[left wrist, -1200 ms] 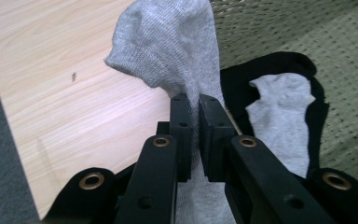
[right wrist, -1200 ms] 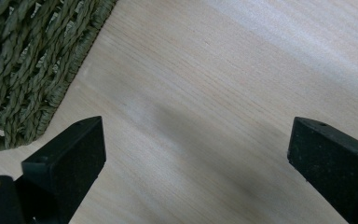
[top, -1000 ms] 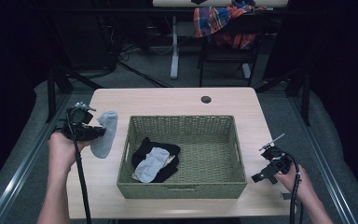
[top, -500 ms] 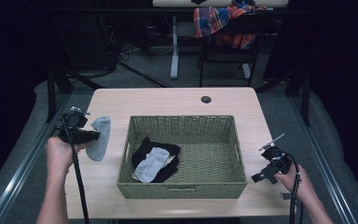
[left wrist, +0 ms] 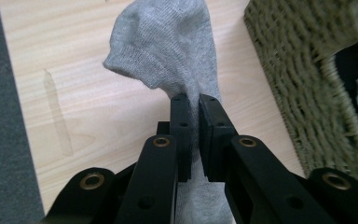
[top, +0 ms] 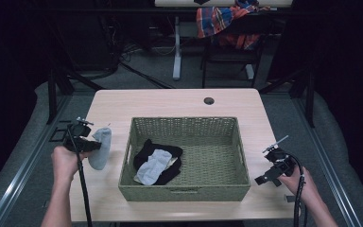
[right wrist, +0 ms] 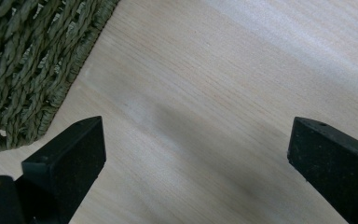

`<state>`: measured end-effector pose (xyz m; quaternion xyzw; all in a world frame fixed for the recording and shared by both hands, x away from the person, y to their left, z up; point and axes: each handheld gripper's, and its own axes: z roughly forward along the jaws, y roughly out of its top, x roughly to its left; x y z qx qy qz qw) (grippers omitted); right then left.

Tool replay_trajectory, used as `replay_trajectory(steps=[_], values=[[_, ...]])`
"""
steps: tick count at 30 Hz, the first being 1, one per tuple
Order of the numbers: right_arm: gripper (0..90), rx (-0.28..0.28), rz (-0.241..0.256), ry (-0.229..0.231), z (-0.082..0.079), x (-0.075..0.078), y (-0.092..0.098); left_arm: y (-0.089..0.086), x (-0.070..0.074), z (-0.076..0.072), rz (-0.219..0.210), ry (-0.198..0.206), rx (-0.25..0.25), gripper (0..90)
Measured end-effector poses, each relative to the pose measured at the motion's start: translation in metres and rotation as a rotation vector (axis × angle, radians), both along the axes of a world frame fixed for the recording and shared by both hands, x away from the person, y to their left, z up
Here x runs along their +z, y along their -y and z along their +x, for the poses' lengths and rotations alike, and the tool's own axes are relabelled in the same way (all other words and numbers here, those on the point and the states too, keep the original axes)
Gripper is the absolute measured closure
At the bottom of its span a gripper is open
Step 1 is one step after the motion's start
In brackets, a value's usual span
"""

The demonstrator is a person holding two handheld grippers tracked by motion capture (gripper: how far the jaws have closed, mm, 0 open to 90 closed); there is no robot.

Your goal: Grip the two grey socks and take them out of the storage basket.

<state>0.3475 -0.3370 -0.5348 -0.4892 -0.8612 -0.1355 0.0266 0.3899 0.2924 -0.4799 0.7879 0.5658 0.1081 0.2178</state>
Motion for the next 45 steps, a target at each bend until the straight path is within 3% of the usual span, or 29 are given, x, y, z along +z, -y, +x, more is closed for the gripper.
replay_trajectory(steps=[4,7,11,25,27,29,30,33,34,38,39,40,41,42,45], values=[[3.9,0.003,0.000,-0.002,0.000,0.000,0.000,-0.001,-0.014,0.003,-0.003,-0.034,-0.003,85.1],[3.9,-0.016,0.012,0.010,-0.001,-0.002,-0.001,-0.001,-0.017,0.004,-0.002,-0.044,-0.003,85.1],[3.9,0.007,-0.001,-0.007,0.000,0.000,0.000,-0.002,-0.022,0.005,0.006,-0.058,0.000,85.1],[3.9,0.003,0.001,-0.006,0.000,-0.001,0.000,-0.006,-0.041,0.008,0.009,-0.149,0.000,80.9],[3.9,0.002,0.002,-0.004,0.000,0.000,0.000,-0.007,-0.040,0.009,0.015,-0.153,0.006,73.5],[3.9,0.003,0.001,-0.005,0.000,0.000,0.000,-0.007,-0.038,0.009,0.016,-0.153,0.014,59.7],[3.9,-0.023,0.010,0.011,-0.001,-0.002,-0.001,-0.007,-0.033,0.008,0.018,-0.137,0.029,55.7],[3.9,-0.017,0.015,0.012,-0.001,-0.002,-0.001,-0.006,-0.025,0.007,0.011,-0.115,0.037,42.5],[3.9,0.004,0.005,-0.001,0.001,0.000,0.000,-0.004,-0.021,0.006,0.014,-0.098,0.040,37.1],[3.9,0.001,0.005,-0.001,0.000,0.000,0.000,0.005,0.003,0.000,0.017,-0.016,0.028,23.2],[3.9,-0.033,0.035,0.021,-0.001,-0.002,-0.001,0.005,0.003,0.000,0.017,-0.016,0.028,18.8],[3.9,-0.029,0.031,0.019,-0.001,-0.002,-0.001,0.009,0.013,-0.003,0.017,0.008,0.012,16.3],[3.9,-0.029,0.031,0.019,-0.001,-0.002,-0.001,0.009,0.013,-0.003,0.017,0.008,0.012,15.6],[3.9,0.012,0.003,-0.006,0.001,0.001,0.001,0.014,0.021,-0.005,0.015,0.034,-0.003,14.8],[3.9,-0.002,0.004,0.006,0.001,0.001,0.001,0.021,0.028,-0.007,0.013,0.054,-0.018,12.2]])
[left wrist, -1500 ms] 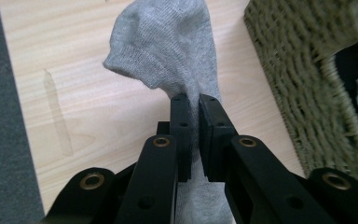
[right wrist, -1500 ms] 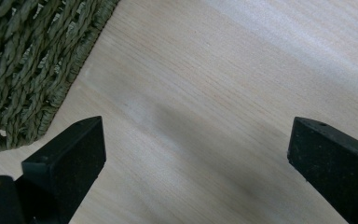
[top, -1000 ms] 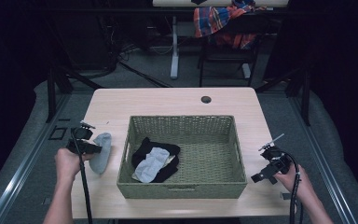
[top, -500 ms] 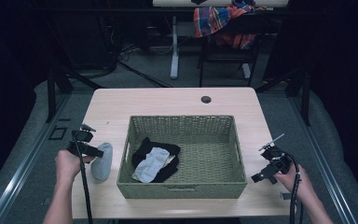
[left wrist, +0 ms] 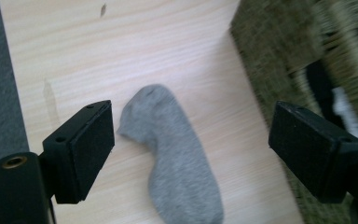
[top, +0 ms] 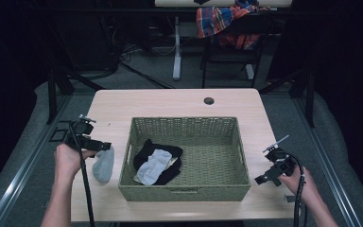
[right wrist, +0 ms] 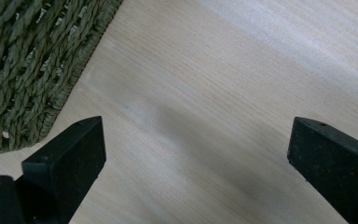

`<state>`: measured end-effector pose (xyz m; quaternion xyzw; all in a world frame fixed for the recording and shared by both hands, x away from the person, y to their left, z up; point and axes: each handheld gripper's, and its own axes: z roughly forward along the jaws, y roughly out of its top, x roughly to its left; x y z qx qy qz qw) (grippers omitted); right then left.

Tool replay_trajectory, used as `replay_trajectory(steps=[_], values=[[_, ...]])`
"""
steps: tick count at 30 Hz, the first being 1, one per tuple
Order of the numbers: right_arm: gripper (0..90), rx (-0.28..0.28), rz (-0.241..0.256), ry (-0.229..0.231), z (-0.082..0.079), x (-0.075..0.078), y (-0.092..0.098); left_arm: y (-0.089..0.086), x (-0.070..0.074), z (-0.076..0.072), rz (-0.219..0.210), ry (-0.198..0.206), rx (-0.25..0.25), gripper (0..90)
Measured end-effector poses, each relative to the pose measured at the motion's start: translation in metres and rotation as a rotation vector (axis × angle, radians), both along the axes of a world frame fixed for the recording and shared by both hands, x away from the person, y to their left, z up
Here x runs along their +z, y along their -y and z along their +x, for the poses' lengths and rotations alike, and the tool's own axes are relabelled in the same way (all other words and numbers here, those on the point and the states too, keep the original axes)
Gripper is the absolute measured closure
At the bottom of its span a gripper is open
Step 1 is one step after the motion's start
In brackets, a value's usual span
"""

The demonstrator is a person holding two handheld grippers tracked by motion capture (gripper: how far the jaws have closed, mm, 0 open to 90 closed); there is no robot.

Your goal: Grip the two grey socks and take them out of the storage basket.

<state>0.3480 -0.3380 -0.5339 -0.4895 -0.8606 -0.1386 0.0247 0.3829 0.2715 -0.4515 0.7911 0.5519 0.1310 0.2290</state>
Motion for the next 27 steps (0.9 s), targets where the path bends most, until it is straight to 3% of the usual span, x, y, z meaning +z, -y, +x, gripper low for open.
replay_trajectory(steps=[3,4,5,6,7,8,11,23,27], values=[[3.9,0.003,-0.003,-0.003,0.000,0.000,0.000,0.018,0.011,-0.004,0.004,0.015,-0.065,9.4],[3.9,0.003,-0.003,-0.003,0.000,0.000,0.000,0.018,0.011,-0.004,0.004,0.015,-0.065,8.2],[3.9,0.002,-0.002,-0.003,0.000,0.000,0.000,0.027,0.016,-0.006,0.001,0.018,-0.101,7.6],[3.9,0.002,-0.002,-0.003,0.000,0.000,0.000,0.027,0.016,-0.006,0.001,0.018,-0.101,7.2],[3.9,0.004,-0.002,-0.005,0.000,0.000,0.000,0.039,0.022,-0.009,0.011,0.036,-0.139,6.8],[3.9,0.004,-0.002,-0.005,0.000,0.000,0.000,0.039,0.022,-0.009,0.011,0.036,-0.139,5.9],[3.9,-0.002,0.006,-0.004,0.000,-0.001,0.000,0.060,0.028,-0.012,0.024,0.045,-0.205,4.1],[3.9,0.001,0.006,-0.005,0.000,-0.001,-0.002,0.102,0.016,-0.013,0.088,0.005,-0.286,0.0],[3.9,0.006,0.003,-0.009,0.000,0.000,-0.001,0.108,0.013,-0.013,0.101,0.001,-0.299,0.0]])
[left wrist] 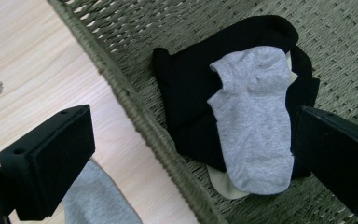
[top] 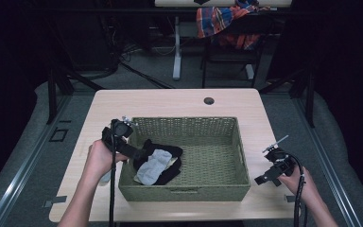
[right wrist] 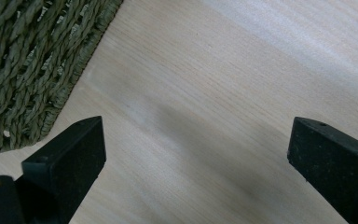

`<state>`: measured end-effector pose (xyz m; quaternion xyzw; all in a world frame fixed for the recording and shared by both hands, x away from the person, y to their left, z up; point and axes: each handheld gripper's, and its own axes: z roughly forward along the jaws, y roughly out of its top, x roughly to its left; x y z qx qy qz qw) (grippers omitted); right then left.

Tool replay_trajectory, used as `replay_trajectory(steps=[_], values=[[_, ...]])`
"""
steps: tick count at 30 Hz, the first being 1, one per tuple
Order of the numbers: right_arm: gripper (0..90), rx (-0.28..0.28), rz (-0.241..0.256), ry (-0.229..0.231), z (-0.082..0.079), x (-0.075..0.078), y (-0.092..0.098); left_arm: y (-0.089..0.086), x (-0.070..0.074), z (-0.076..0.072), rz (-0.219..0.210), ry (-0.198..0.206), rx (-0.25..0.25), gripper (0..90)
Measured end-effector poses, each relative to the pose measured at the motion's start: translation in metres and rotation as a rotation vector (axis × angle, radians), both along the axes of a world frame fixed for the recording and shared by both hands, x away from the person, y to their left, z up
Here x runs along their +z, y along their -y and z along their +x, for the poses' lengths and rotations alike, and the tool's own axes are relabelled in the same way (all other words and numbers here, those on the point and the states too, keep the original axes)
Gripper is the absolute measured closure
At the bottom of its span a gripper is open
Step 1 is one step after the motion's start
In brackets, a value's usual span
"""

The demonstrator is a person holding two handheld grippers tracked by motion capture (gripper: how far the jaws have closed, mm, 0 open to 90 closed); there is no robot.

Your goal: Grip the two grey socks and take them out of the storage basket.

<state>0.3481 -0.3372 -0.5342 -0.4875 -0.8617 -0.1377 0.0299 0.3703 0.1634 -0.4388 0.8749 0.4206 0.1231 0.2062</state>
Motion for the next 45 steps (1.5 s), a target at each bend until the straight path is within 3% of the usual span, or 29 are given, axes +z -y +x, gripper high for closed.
replay_trajectory(steps=[7,8,11,12,15,16,17,18,21,23,24,26,27,29,30,33,34,38,41,42,45], values=[[3.9,-0.019,-0.002,0.022,-0.003,0.002,-0.003,0.014,-0.003,-0.002,0.024,-0.007,-0.037,0.1],[3.9,-0.059,0.029,0.052,-0.007,0.000,-0.004,0.019,-0.004,-0.003,0.031,-0.012,-0.046,0.1],[3.9,-0.035,0.013,0.058,-0.006,0.003,-0.004,0.022,-0.007,-0.003,0.031,-0.018,-0.055,0.2],[3.9,0.010,-0.024,0.020,-0.003,0.007,0.000,0.029,-0.011,-0.002,0.042,-0.032,-0.068,0.2],[3.9,-0.026,0.001,0.030,-0.003,0.003,0.000,0.035,-0.016,0.000,0.065,-0.051,-0.090,0.4],[3.9,0.041,-0.050,-0.016,0.003,0.006,0.002,0.039,-0.022,0.004,0.083,-0.069,-0.094,0.9],[3.9,0.041,-0.050,-0.016,0.003,0.006,0.002,0.039,-0.022,0.004,0.083,-0.069,-0.094,2.8],[3.9,-0.039,0.021,0.028,0.000,-0.001,-0.002,0.043,-0.027,0.006,0.083,-0.082,-0.104,6.9],[3.9,-0.035,0.025,0.025,0.001,-0.001,-0.002,0.047,-0.032,0.006,0.085,-0.107,-0.129,15.9],[3.9,-0.006,-0.005,0.006,0.001,0.001,-0.001,0.049,-0.036,0.005,0.100,-0.124,-0.131,18.5],[3.9,-0.015,0.004,0.020,-0.002,0.002,0.000,0.050,-0.041,0.005,0.113,-0.150,-0.129,21.8],[3.9,-0.039,0.029,0.038,-0.004,0.002,0.000,0.051,-0.043,0.005,0.116,-0.155,-0.123,24.3],[3.9,-0.017,0.014,0.034,-0.004,0.006,0.001,0.052,-0.046,0.006,0.126,-0.167,-0.119,29.5],[3.9,-0.036,0.032,0.044,-0.005,0.005,0.000,0.053,-0.051,0.008,0.135,-0.185,-0.106,33.1],[4.0,-0.012,0.022,0.032,-0.004,0.007,-0.001,0.054,-0.055,0.010,0.140,-0.210,-0.107,38.2],[3.9,-0.022,0.031,0.033,-0.003,0.005,-0.001,0.056,-0.057,0.011,0.160,-0.218,-0.108,44.7],[3.9,0.002,-0.002,0.018,-0.002,0.006,0.001,0.059,-0.058,0.011,0.170,-0.224,-0.108,46.1],[4.0,-0.012,0.015,0.021,-0.002,0.004,0.000,0.064,-0.063,0.012,0.205,-0.248,-0.109,52.0],[4.0,-0.012,0.020,0.022,-0.002,0.003,-0.002,0.072,-0.068,0.013,0.232,-0.255,-0.112,62.7],[4.0,-0.002,0.015,0.020,-0.001,0.004,-0.002,0.075,-0.071,0.013,0.261,-0.246,-0.112,64.9],[4.0,0.007,-0.002,0.017,-0.001,0.005,-0.002,0.074,-0.072,0.013,0.256,-0.247,-0.110,79.9]])
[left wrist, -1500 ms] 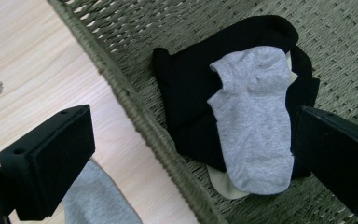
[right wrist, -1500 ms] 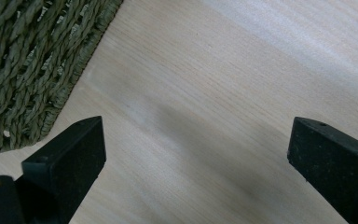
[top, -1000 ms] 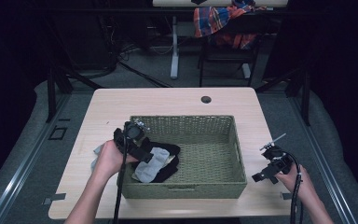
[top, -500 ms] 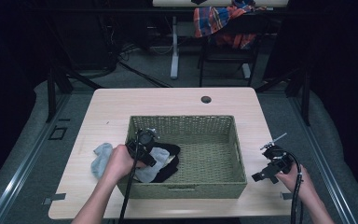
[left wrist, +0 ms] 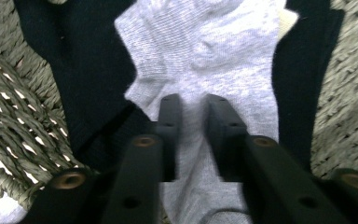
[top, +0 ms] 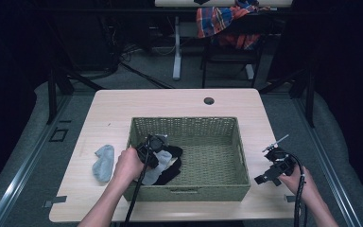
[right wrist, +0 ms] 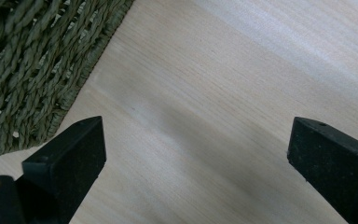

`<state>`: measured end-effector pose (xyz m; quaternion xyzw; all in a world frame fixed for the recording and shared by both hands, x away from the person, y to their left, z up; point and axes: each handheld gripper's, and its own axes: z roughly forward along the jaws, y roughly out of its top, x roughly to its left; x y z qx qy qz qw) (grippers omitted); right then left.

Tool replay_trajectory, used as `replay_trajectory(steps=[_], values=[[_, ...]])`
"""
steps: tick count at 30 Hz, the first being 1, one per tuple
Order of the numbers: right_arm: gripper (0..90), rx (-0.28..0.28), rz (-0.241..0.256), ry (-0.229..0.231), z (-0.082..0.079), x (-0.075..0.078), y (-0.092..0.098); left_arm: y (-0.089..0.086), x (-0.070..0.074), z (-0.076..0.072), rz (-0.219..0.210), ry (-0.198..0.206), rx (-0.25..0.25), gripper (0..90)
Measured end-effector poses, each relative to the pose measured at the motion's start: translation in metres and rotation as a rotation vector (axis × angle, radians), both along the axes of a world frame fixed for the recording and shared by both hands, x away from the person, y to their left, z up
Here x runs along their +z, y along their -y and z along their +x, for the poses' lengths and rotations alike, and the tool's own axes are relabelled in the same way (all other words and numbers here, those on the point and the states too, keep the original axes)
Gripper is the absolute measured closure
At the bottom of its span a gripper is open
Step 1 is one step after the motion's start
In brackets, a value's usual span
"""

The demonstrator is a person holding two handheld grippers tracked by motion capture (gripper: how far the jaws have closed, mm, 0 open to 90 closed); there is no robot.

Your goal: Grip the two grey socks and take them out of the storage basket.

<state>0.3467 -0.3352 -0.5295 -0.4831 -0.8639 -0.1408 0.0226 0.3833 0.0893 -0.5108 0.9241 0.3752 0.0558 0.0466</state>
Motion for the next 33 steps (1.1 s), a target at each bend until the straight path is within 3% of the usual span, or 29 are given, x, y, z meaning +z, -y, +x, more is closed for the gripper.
replay_trajectory(steps=[1,5,13,14,17,19,20,22,23,28,29,33], values=[[4.0,-0.020,0.018,0.019,-0.001,-0.002,0.000,0.000,0.001,-0.001,-0.001,0.005,-0.004,83.6],[4.0,0.002,0.000,0.004,-0.001,0.003,0.002,0.001,0.006,-0.005,-0.003,0.016,-0.022,86.6],[4.0,-0.006,0.004,0.008,-0.001,0.003,0.002,-0.008,0.030,-0.013,-0.098,0.063,-0.042,86.8],[4.1,-0.042,0.039,0.024,-0.003,0.000,0.000,-0.010,0.035,-0.014,-0.118,0.078,-0.040,86.7],[4.0,-0.035,0.041,0.019,-0.003,0.000,0.001,-0.011,0.038,-0.016,-0.134,0.090,-0.039,86.7],[4.0,-0.011,0.016,0.009,-0.001,0.002,0.002,-0.012,0.043,-0.017,-0.146,0.114,-0.052,86.7],[4.0,-0.048,0.037,0.034,-0.003,-0.001,0.000,-0.012,0.045,-0.017,-0.155,0.123,-0.056,86.7],[4.0,0.003,-0.003,0.005,0.001,0.002,0.000,-0.012,0.048,-0.017,-0.158,0.131,-0.059,86.7],[4.0,-0.013,0.005,0.016,0.001,0.000,-0.001,-0.012,0.052,-0.018,-0.173,0.140,-0.060,86.7],[4.1,-0.026,0.028,0.023,0.003,-0.001,-0.003,-0.017,0.054,-0.019,-0.194,0.144,-0.048,86.7],[4.2,0.005,-0.006,0.011,0.005,0.002,-0.002,-0.018,0.055,-0.019,-0.198,0.148,-0.043,86.7],[4.2,-0.005,0.004,0.016,0.004,0.002,-0.005,-0.019,0.061,-0.021,-0.226,0.154,-0.048,86.7]])
